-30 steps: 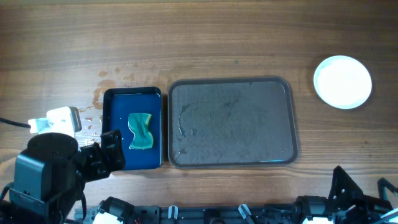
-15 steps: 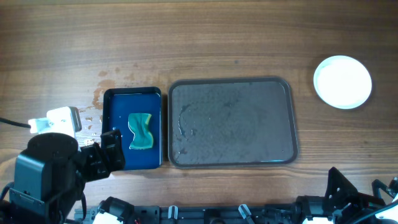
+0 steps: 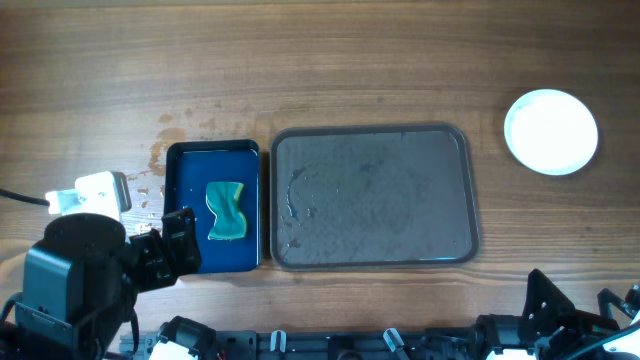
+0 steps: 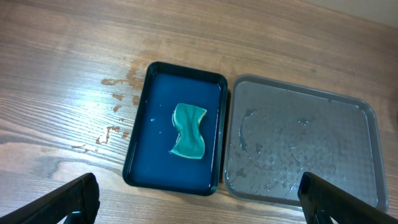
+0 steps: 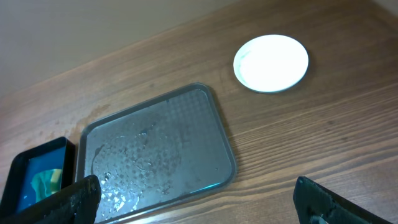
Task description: Clean dirty plates on tray and stack at the side
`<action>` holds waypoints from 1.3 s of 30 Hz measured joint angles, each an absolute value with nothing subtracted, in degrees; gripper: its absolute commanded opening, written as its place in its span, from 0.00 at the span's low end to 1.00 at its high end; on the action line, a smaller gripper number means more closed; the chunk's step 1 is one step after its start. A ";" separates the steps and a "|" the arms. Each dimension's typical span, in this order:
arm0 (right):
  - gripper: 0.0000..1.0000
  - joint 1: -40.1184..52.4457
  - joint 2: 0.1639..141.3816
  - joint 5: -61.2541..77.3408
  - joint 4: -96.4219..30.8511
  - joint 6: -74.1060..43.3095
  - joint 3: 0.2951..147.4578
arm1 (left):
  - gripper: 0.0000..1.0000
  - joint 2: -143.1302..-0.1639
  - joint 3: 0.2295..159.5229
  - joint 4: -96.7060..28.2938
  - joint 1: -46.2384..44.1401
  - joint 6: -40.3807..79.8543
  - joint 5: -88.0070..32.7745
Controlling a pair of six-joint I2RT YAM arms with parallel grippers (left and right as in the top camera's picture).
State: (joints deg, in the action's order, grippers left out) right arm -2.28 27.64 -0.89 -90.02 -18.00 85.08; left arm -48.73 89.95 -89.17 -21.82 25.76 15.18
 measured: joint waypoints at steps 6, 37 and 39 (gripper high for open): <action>1.00 -2.28 27.64 -0.89 -90.02 -18.00 85.08 | 1.00 -48.73 89.95 -89.17 -21.82 25.76 15.18; 1.00 -2.28 27.64 -0.84 -90.06 -18.00 84.84 | 1.00 -15.94 39.53 -10.50 -1.17 26.04 10.24; 1.00 -2.28 27.64 -0.84 -90.06 -18.00 84.84 | 1.00 -13.69 33.01 -2.57 0.16 26.02 7.57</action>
State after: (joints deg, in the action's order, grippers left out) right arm -2.28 27.64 -0.84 -90.06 -18.00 84.84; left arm -13.69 33.01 -2.57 0.16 26.02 7.57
